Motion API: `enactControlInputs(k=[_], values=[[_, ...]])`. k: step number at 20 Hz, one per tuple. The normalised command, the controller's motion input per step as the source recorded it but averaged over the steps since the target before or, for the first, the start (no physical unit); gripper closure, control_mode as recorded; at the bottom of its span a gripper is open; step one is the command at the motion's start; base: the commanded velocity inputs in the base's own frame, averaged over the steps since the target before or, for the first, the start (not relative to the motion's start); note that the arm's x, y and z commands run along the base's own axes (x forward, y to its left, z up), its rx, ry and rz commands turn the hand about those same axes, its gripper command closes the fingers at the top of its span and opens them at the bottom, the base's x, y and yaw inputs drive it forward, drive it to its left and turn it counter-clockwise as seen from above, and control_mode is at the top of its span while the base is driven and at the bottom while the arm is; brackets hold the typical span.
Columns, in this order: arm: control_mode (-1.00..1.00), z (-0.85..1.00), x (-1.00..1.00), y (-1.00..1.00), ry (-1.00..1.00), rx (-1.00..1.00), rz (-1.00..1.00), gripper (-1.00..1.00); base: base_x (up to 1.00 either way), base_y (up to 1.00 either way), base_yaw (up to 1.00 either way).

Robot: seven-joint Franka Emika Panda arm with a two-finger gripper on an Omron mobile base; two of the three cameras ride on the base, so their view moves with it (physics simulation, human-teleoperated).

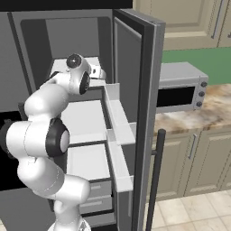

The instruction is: There is a bowl on the dining counter. Grab a lemon wedge from the fridge and place it in the bowl. Then get the liquor bottle and glass cup from the cabinet and place them next to the bowl.

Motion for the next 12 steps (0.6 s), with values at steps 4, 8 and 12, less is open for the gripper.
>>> enactControlInputs(k=[4, 8, 12], values=[[-1.00, 0.00, -0.07, 0.04, 0.00, 0.00, 0.00, 1.00, 0.00, 0.00, 0.00], [-1.00, 0.00, 0.00, 0.02, 0.00, 0.00, 0.00, 1.00, 0.00, 0.00, 0.00], [-1.00, -0.01, -0.05, 0.03, -0.02, 0.00, 0.00, 1.00, 0.00, 0.00, 0.00]])
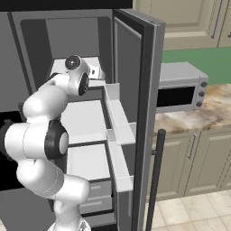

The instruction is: There is a bowl on the dining counter. Grab a lemon wedge from the fridge and place it in the bowl. Then get the liquor bottle and glass cup from the cabinet and place them next to the bowl.

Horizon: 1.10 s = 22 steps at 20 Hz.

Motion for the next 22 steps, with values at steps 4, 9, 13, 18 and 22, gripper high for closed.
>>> enactControlInputs(k=[4, 9, 13, 18, 22], values=[[-1.00, -0.01, -0.17, 0.06, -0.01, 0.00, 0.00, 1.00, 0.00, 0.00, 0.00], [-1.00, 0.00, -0.42, 0.02, -0.10, 0.00, 0.00, 1.00, 0.00, 0.00, 0.00], [-1.00, 0.16, -0.76, 0.00, -0.18, 0.00, 0.00, 1.00, 0.00, 0.00, 0.00], [-1.00, 0.35, -0.76, 0.00, -0.12, 0.03, 0.00, 1.00, 0.00, 0.00, 0.00], [-1.00, 0.65, -0.68, 0.00, -0.01, 0.07, -0.05, 1.00, 0.00, 0.00, 0.00]])
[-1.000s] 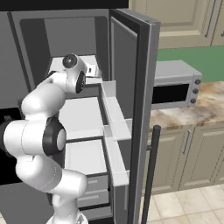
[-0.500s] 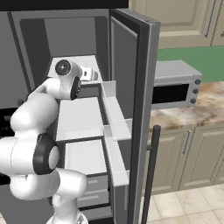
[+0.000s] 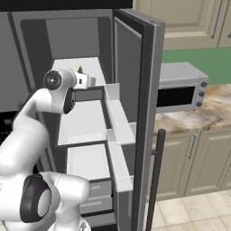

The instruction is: There is a bowl on the dining counter. Grab a lemon wedge from the fridge and place it in the bowl. Then get the liquor bottle and glass cup from the cabinet and place them next to the bowl.

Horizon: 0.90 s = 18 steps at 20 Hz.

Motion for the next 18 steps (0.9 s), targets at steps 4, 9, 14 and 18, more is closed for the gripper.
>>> enactControlInputs(k=[4, 9, 14, 18], values=[[-1.00, 0.78, -0.67, 0.00, 0.00, 0.09, -0.05, 1.00, 0.00, 0.00, 0.00], [-1.00, 0.61, -0.74, 0.00, 0.00, 0.10, -0.06, 1.00, 0.00, 0.00, 0.00], [-1.00, 0.24, -0.90, 0.00, 0.00, 0.06, -0.04, 1.00, 0.00, 0.00, 0.00], [-1.00, 0.15, -0.99, 0.00, -0.03, 0.04, -0.04, 1.00, 0.00, 0.00, 0.00]])
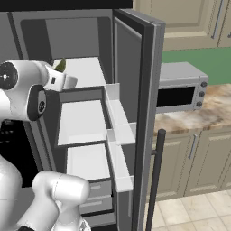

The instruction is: There is a bowl on the dining counter. Grab a lemon wedge from the fridge and place it in the bowl. Then get the liquor bottle and glass cup from the cabinet and place them next to the bowl.

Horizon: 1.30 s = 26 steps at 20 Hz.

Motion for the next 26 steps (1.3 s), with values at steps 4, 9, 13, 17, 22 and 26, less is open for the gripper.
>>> enactControlInputs(k=[4, 9, 13, 17, 22, 26], values=[[-1.00, 0.26, -0.97, 0.00, -0.09, 0.01, 0.00, 1.00, 0.00, 0.00, 0.00], [-1.00, 0.30, -0.90, 0.00, -0.09, 0.00, 0.00, 1.00, 0.00, 0.00, 0.00], [-1.00, 0.26, -0.81, 0.00, -0.04, 0.02, 0.00, 1.00, 0.00, 0.00, 0.00], [-1.00, 0.15, -0.69, 0.00, 0.00, 0.03, 0.00, 1.00, 0.00, 0.00, 0.00], [1.00, 0.03, -0.13, 0.00, 0.00, 0.00, 0.00, 1.00, -0.51, 0.00, 0.00], [1.00, 0.00, 0.00, 0.00, 0.00, 0.00, 0.00, 1.00, -0.54, 0.00, 0.00]])
